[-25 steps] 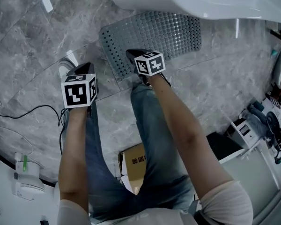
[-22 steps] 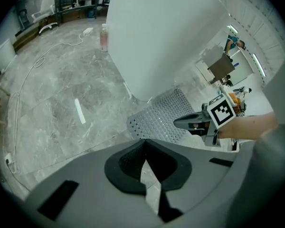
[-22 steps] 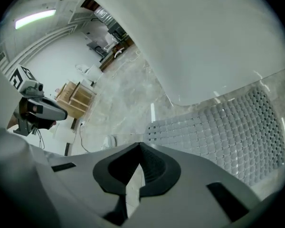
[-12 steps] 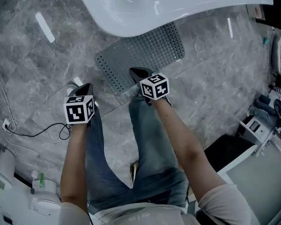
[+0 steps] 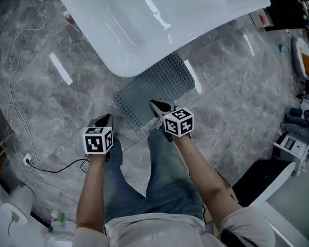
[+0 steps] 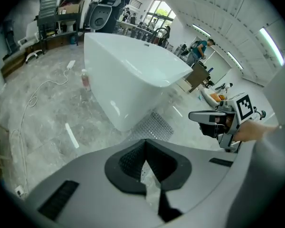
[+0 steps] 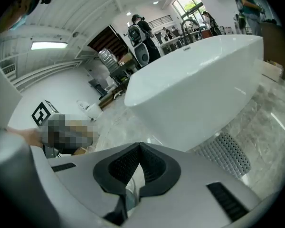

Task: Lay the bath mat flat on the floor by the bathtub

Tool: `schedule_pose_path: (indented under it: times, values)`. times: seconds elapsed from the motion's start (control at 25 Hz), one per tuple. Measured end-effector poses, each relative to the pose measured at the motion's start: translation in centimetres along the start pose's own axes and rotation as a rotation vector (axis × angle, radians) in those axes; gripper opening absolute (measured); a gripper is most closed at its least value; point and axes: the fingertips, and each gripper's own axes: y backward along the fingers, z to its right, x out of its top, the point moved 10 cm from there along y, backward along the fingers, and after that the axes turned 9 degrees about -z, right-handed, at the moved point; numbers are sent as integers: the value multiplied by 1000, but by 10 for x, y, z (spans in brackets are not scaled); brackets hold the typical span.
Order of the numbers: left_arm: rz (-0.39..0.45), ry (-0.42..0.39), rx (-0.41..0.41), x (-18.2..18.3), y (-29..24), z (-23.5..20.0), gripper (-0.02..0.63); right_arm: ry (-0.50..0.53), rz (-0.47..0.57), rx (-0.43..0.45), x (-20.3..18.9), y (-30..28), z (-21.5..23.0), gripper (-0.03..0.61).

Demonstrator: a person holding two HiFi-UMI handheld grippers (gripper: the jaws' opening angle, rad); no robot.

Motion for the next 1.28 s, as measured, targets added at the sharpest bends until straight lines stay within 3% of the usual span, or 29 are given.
schedule_pose_path:
  times: [0.32,0.8,1.0,1.28]
  values:
    - [55,-29,-20,25,100,54,17,5,76,19,50,99,-67,26]
    - [285,-74,-19,87,244,96,16,113,248,36,134,203,-153,25]
    - [347,-164,-23,101,294,121,17,171,340,43,166,253,-187,25]
    - [531,-267,-60,136,362,156,17,283,493,5,211,324,-226,26]
